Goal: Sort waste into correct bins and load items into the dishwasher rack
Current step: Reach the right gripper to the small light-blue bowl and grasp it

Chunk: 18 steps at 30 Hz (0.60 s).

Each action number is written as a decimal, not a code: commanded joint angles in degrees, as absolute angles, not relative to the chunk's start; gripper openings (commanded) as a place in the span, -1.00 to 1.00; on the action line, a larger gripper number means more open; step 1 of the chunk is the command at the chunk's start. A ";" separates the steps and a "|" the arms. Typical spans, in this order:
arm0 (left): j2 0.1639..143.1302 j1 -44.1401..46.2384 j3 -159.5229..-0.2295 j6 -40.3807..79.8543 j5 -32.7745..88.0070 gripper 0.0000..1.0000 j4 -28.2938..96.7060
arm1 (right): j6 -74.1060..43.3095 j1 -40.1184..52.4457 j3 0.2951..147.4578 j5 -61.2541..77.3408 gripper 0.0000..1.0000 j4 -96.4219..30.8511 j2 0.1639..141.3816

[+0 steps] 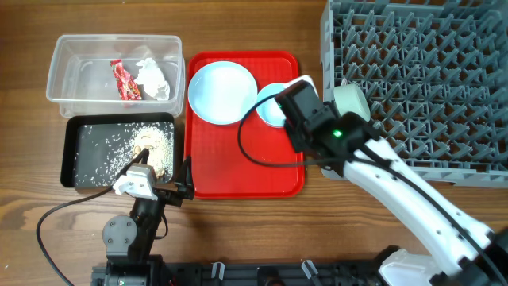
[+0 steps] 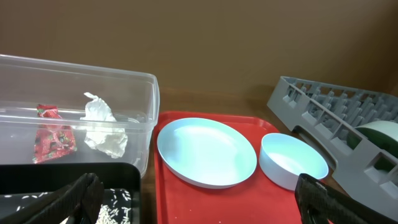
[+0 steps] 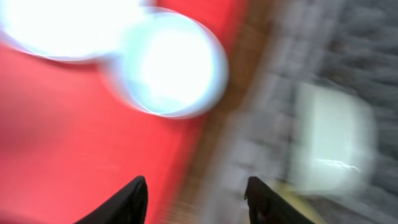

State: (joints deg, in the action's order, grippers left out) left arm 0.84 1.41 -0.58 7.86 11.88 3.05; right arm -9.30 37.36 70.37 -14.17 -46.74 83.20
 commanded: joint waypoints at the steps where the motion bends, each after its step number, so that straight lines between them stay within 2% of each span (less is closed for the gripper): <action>1: 0.54 1.61 -0.32 8.14 12.19 1.00 3.27 | -18.65 37.50 71.53 5.04 -0.02 -43.00 83.92; 3: 0.54 1.61 -0.32 8.14 12.19 1.00 3.27 | -21.12 37.50 71.53 3.40 -0.17 -41.65 85.80; 9: 0.54 1.61 -0.32 8.14 12.19 1.00 3.27 | -32.40 36.05 71.53 -12.53 -0.18 -40.93 95.88; 18: 0.54 1.61 -0.32 8.14 12.19 1.00 3.27 | -45.41 28.16 71.53 -4.64 -0.20 -37.54 104.73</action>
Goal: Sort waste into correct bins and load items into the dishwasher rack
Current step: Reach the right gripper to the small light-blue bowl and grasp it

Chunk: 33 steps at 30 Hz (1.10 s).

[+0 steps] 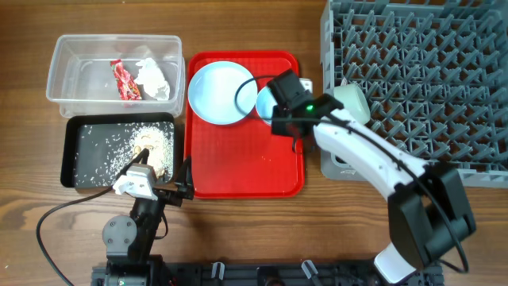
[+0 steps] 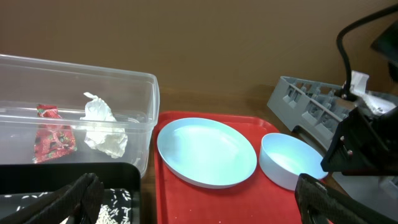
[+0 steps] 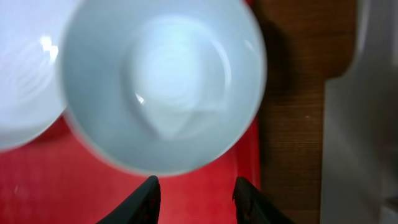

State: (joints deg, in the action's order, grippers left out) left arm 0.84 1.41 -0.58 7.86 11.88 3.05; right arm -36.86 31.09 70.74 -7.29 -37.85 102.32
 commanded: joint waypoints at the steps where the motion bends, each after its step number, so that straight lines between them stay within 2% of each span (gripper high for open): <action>1: 0.54 1.61 -0.32 8.14 12.19 0.99 3.27 | -45.60 27.38 71.53 -3.64 -0.22 -37.50 105.27; 3: 0.54 1.61 -0.32 8.12 12.19 1.00 3.27 | -45.63 26.24 71.53 -0.73 -0.39 -37.04 106.21; 9: 0.54 1.61 -0.32 8.14 12.19 1.00 3.25 | -45.63 26.22 71.53 0.93 -0.46 -36.71 106.69; 11: 0.54 1.61 -0.32 8.14 12.19 1.00 3.27 | -45.63 26.22 71.53 0.93 -0.54 -36.88 106.69; 13: 0.54 1.61 -0.32 8.14 12.19 1.00 3.27 | -46.09 26.22 71.53 0.95 -0.51 -36.88 106.78; 16: 0.54 1.61 -0.32 8.14 12.19 1.00 3.27 | -47.90 26.35 71.53 0.97 -0.28 -36.93 107.68; 18: 0.54 1.61 -0.32 8.14 12.19 1.00 3.27 | -48.14 26.35 71.53 0.97 -0.27 -36.86 108.55; 27: 0.54 1.61 -0.32 8.14 12.19 1.00 3.27 | -43.09 26.33 71.70 -1.02 -0.91 -36.67 107.13; 33: 0.54 1.61 -0.32 8.14 12.19 1.00 3.27 | -31.92 26.33 72.69 -5.85 -0.91 -37.78 98.56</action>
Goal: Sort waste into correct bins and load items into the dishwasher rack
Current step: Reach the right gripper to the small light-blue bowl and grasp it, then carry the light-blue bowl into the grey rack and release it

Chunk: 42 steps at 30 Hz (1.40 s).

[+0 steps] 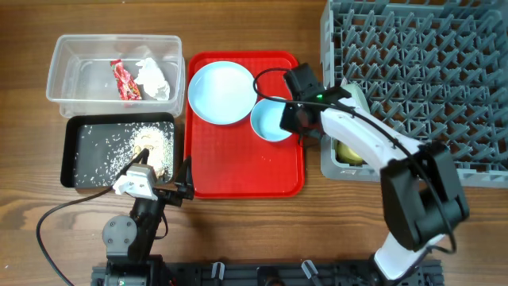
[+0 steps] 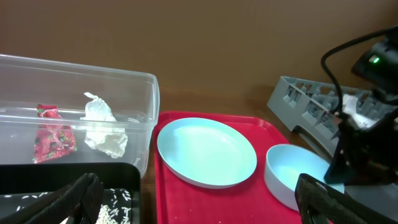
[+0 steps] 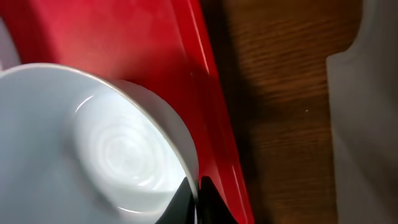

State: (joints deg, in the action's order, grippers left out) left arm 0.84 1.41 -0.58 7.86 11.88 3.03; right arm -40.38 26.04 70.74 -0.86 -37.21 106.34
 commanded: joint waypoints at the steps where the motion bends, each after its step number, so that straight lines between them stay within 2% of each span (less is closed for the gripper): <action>1: 0.54 1.61 -0.32 8.14 12.19 1.00 3.27 | -30.61 26.33 72.99 -8.19 -0.91 -38.28 96.36; 4: 0.54 1.61 -0.32 8.14 12.19 1.00 3.27 | -27.14 26.33 73.73 -18.70 -0.91 -39.03 89.14; 7: 0.54 1.61 -0.32 8.14 12.19 1.00 3.27 | -22.48 26.30 73.78 -38.37 -0.91 -37.78 82.35; 8: 0.54 1.61 -0.32 8.14 12.19 1.00 3.27 | -17.76 26.06 73.78 -47.13 -0.91 -35.48 80.55; 11: 0.54 1.61 -0.32 8.14 12.19 1.00 3.27 | -5.58 24.38 73.76 -55.94 -0.92 -29.76 80.25; 21: 0.54 1.61 -0.32 8.14 12.19 1.00 3.27 | 6.24 14.11 73.76 -57.36 -0.91 -21.89 91.42; 30: 0.54 1.61 -0.32 8.14 12.19 1.00 3.27 | 15.05 13.82 73.76 -59.53 -0.91 -14.41 101.95; 39: 0.54 1.61 -0.32 8.14 12.19 1.00 3.27 | 27.11 13.41 73.76 -63.22 -0.91 -2.61 105.21; 42: 0.54 1.61 -0.32 8.14 12.19 1.00 3.27 | 26.98 13.43 73.76 -62.96 -0.91 -0.91 105.45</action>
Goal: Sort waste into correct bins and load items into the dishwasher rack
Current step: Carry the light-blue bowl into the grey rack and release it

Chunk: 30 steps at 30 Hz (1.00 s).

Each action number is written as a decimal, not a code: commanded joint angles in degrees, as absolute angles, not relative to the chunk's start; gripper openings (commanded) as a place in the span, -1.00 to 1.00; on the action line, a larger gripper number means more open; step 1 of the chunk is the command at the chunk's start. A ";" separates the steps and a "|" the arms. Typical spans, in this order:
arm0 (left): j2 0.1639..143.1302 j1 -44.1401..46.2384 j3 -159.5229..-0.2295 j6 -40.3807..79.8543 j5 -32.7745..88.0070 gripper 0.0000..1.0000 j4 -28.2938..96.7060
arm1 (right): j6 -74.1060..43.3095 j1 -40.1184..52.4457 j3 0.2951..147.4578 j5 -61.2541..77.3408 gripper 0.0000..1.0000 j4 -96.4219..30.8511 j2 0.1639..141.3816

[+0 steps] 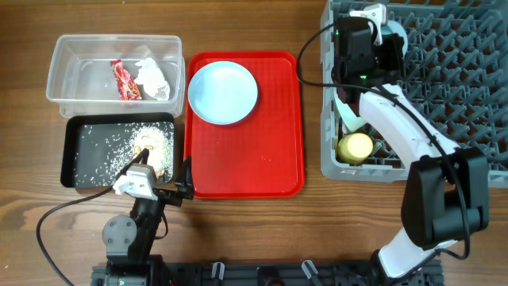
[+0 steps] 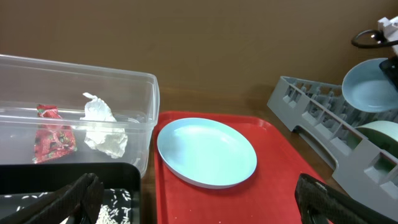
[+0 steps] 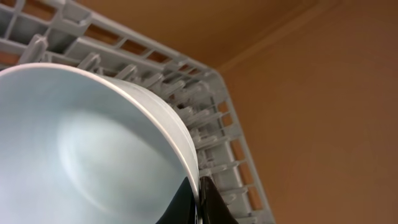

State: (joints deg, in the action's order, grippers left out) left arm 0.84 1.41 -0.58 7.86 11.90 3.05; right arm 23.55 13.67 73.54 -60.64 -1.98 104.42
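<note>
My right gripper (image 3: 198, 186) is shut on the rim of a light blue bowl (image 3: 93, 143). It holds the bowl tilted on edge above the far left corner of the grey dishwasher rack (image 1: 444, 95). The left wrist view shows the bowl (image 2: 372, 84) raised over the rack. A light blue plate (image 1: 222, 93) lies at the far end of the red tray (image 1: 278, 159). My left gripper (image 2: 199, 202) stands open near the table's front edge, with nothing between its fingers.
A clear bin (image 1: 71, 48) at the far left holds a red wrapper and a crumpled tissue. In front of it is a black tray (image 1: 79, 155) with scattered rice. A pale green cup (image 1: 355, 147) lies in the rack's near left part.
The bowl was on the red tray with my right gripper shut on its rim. Now it is off the tray, held over the rack's far left corner. The left arm has not moved.
My right gripper was open over the tray's right edge near the bowl, then open right above the bowl. Then it was shut on the bowl's rim, the bowl shifted forward on the tray. Now the bowl is held above the rack and only the plate is left on the tray.
</note>
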 commanded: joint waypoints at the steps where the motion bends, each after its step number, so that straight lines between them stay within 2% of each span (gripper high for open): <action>1: 0.54 1.61 -0.32 8.14 12.19 1.00 3.27 | 27.00 13.43 73.76 -62.96 -0.91 -0.97 105.69; 10: 0.54 1.61 -0.32 8.14 12.19 1.00 3.27 | 26.41 15.94 73.76 -62.94 -0.88 -5.61 109.78; 13: 0.54 1.61 -0.32 8.14 12.19 1.00 3.27 | 25.43 18.70 73.78 -63.00 -0.65 -6.33 109.47; 15: 0.54 1.61 -0.32 8.14 12.19 1.00 3.27 | 25.50 20.93 73.78 -63.00 -0.32 -6.79 109.14; 16: 0.54 1.61 -0.32 8.14 12.19 1.00 3.27 | 25.50 21.67 73.78 -63.00 -0.27 -7.01 109.12; 20: 0.54 1.61 -0.32 8.14 12.19 1.00 3.27 | 25.45 24.56 73.78 -63.02 -0.24 -9.28 108.99; 30: 0.54 1.61 -0.32 8.14 12.19 1.00 3.27 | 25.39 32.73 73.82 -61.06 0.00 -9.98 102.52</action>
State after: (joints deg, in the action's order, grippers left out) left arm 0.84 1.41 -0.58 7.86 11.88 3.05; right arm 25.82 30.17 73.60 -62.81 -9.89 107.55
